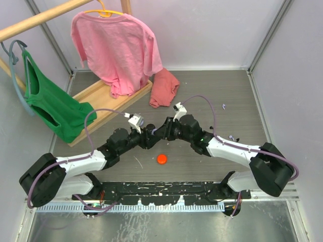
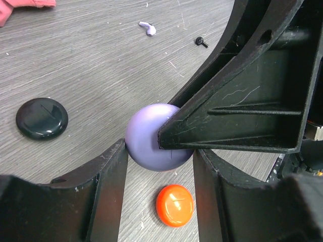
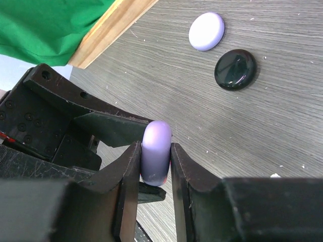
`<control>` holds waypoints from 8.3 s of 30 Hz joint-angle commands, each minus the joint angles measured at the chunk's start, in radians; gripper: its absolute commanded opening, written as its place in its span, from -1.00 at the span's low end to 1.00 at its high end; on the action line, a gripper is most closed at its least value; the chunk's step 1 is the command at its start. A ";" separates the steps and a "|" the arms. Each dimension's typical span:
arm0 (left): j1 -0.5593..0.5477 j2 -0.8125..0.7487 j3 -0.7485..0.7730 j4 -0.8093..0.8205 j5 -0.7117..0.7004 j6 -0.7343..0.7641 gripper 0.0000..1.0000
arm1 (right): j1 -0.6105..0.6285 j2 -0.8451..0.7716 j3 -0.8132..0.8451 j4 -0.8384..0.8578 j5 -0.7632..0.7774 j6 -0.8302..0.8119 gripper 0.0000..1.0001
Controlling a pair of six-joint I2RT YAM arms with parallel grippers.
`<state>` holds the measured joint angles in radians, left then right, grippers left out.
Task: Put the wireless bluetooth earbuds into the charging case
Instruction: Pick up the charging case at the center of the board, then open the charging case.
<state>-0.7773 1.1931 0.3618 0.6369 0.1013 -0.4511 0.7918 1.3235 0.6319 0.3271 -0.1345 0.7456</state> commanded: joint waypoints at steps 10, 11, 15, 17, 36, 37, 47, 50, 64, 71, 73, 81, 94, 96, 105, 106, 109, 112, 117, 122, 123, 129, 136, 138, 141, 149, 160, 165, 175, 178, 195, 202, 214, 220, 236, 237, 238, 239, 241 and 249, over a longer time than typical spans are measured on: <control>0.020 -0.054 0.039 -0.049 0.141 0.124 0.35 | -0.034 -0.096 0.202 -0.325 -0.079 -0.332 -0.74; 0.029 -0.061 0.039 -0.057 0.164 0.134 0.36 | -0.039 -0.104 0.219 -0.362 -0.084 -0.367 -0.74; 0.060 -0.088 0.042 -0.069 0.271 0.175 0.37 | -0.059 -0.130 0.301 -0.537 -0.102 -0.507 -0.74; 0.072 -0.094 0.049 -0.068 0.327 0.194 0.37 | -0.063 -0.138 0.338 -0.611 -0.113 -0.578 -0.74; 0.107 0.015 0.132 0.193 0.760 0.146 0.16 | -0.063 -0.124 0.549 -0.943 -0.417 -0.903 -0.75; 0.108 0.024 0.136 0.200 0.773 0.136 0.13 | -0.063 -0.124 0.553 -0.946 -0.437 -0.914 -0.75; 0.108 0.055 0.166 0.256 0.901 0.045 -0.06 | -0.060 -0.101 0.564 -0.974 -0.543 -0.985 -0.75; 0.107 0.057 0.168 0.259 0.930 0.032 -0.11 | -0.059 -0.097 0.565 -0.974 -0.559 -0.993 -0.75; 0.107 0.107 0.194 0.279 0.986 -0.034 -0.61 | -0.043 -0.068 0.572 -0.975 -0.567 -1.012 -0.74; 0.107 0.088 0.169 0.281 0.948 -0.031 -1.00 | -0.041 -0.068 0.578 -0.964 -0.529 -1.002 -0.47; 0.107 0.085 0.153 0.274 0.918 -0.018 -1.00 | -0.040 -0.086 0.571 -0.954 -0.509 -0.995 -0.26; 0.107 -0.017 0.071 0.315 0.753 -0.017 -1.00 | -0.058 -0.204 0.489 -0.804 -0.519 -0.920 0.22; 0.108 -0.087 0.004 0.429 0.611 -0.071 -0.99 | -0.097 -0.301 0.294 -0.492 -0.577 -0.749 0.24; 0.108 -0.092 -0.002 0.450 0.602 -0.080 -1.00 | -0.098 -0.301 0.257 -0.429 -0.566 -0.719 0.24; 0.107 -0.099 -0.007 0.466 0.591 -0.086 -1.00 | -0.102 -0.299 0.209 -0.350 -0.602 -0.678 0.11; 0.107 -0.098 -0.008 0.466 0.589 -0.086 -0.99 | -0.103 -0.301 0.209 -0.346 -0.604 -0.676 0.08; 0.107 -0.096 -0.010 0.467 0.589 -0.085 -0.99 | -0.107 -0.316 0.203 -0.328 -0.619 -0.671 0.02; 0.108 -0.096 -0.014 0.467 0.587 -0.086 -0.99 | -0.113 -0.330 0.200 -0.316 -0.629 -0.666 -0.05; 0.107 -0.096 -0.014 0.470 0.586 -0.089 -0.99 | -0.119 -0.336 0.196 -0.305 -0.643 -0.660 -0.17; 0.107 -0.091 -0.012 0.470 0.590 -0.092 -1.00 | -0.125 -0.337 0.192 -0.291 -0.673 -0.662 -0.37; 0.108 -0.089 -0.012 0.471 0.592 -0.094 -1.00 | -0.127 -0.336 0.192 -0.288 -0.682 -0.663 -0.43; 0.108 -0.087 -0.008 0.454 0.602 -0.084 -0.85 | -0.129 -0.338 0.215 -0.332 -0.712 -0.705 -0.88; 0.107 -0.136 0.017 0.341 0.615 -0.023 -0.27 | -0.130 -0.285 0.320 -0.565 -0.723 -0.810 -0.98; 0.107 -0.143 0.023 0.329 0.627 -0.018 -0.17 | -0.128 -0.266 0.345 -0.618 -0.727 -0.833 -0.98; 0.107 -0.141 0.033 0.319 0.652 -0.019 -0.03 | -0.125 -0.246 0.379 -0.680 -0.724 -0.864 -0.98; 0.108 -0.126 0.053 0.322 0.687 -0.046 0.07 | -0.093 -0.216 0.449 -0.777 -0.667 -0.917 -0.98; 0.107 -0.104 0.057 0.336 0.695 -0.073 -0.09 | -0.048 -0.174 0.514 -0.839 -0.600 -0.951 -0.98; 0.108 -0.099 0.057 0.339 0.699 -0.077 -0.19 | -0.029 -0.156 0.536 -0.872 -0.585 -0.971 -0.98; 0.107 -0.106 0.042 0.341 0.713 -0.028 -0.78 | 0.003 -0.139 0.559 -0.905 -0.529 -0.981 -0.91; 0.107 -0.117 0.033 0.344 0.713 0.001 -0.87 | 0.008 -0.148 0.560 -0.895 -0.517 -0.971 -0.81; 0.104 -0.140 -0.050 0.511 0.561 0.027 -0.99 | 0.016 -0.287 0.453 -0.677 -0.438 -0.887 0.18; 0.097 -0.165 -0.070 0.570 0.535 0.028 -0.98 | 0.016 -0.322 0.347 -0.494 -0.415 -0.818 0.27; 0.074 -0.201 -0.083 0.582 0.541 0.043 -0.98 | 0.016 -0.320 0.275 -0.329 -0.402 -0.755 0.26; 0.067 -0.213 -0.088 0.581 0.569 0.059 -0.98 | 0.015 -0.332 0.278 -0.340 -0.357 -0.761 0.27; 0.054 -0.238 -0.103 0.580 0.591 0.098 -0.95 | 0.015 -0.367 0.319 -0.403 -0.277 -0.780 0.27; 0.054 -0.238 -0.103 0.578 0.591 0.097 -0.94 | 0.016 -0.365 0.322 -0.407 -0.272 -0.780 0.27; 0.054 -0.239 -0.103 0.578 0.593 0.096 -0.93 | 0.016 -0.364 0.325 -0.409 -0.268 -0.778 0.27; 0.054 -0.239 -0.103 0.579 0.595 0.094 -0.92 | 0.016 -0.363 0.328 -0.413 -0.263 -0.778 0.27; 0.054 -0.245 -0.103 0.578 0.603 0.093 -0.89 | 0.015 -0.358 0.331 -0.419 -0.256 -0.778 0.27; 0.054 -0.297 -0.111 0.490 0.556 0.124 -0.83 | 0.015 -0.350 0.353 -0.446 -0.249 -0.771 0.29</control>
<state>-0.7197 0.9386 0.2497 1.1225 0.6823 -0.3710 0.8104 0.9749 0.9276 -0.1265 -0.4202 -0.0235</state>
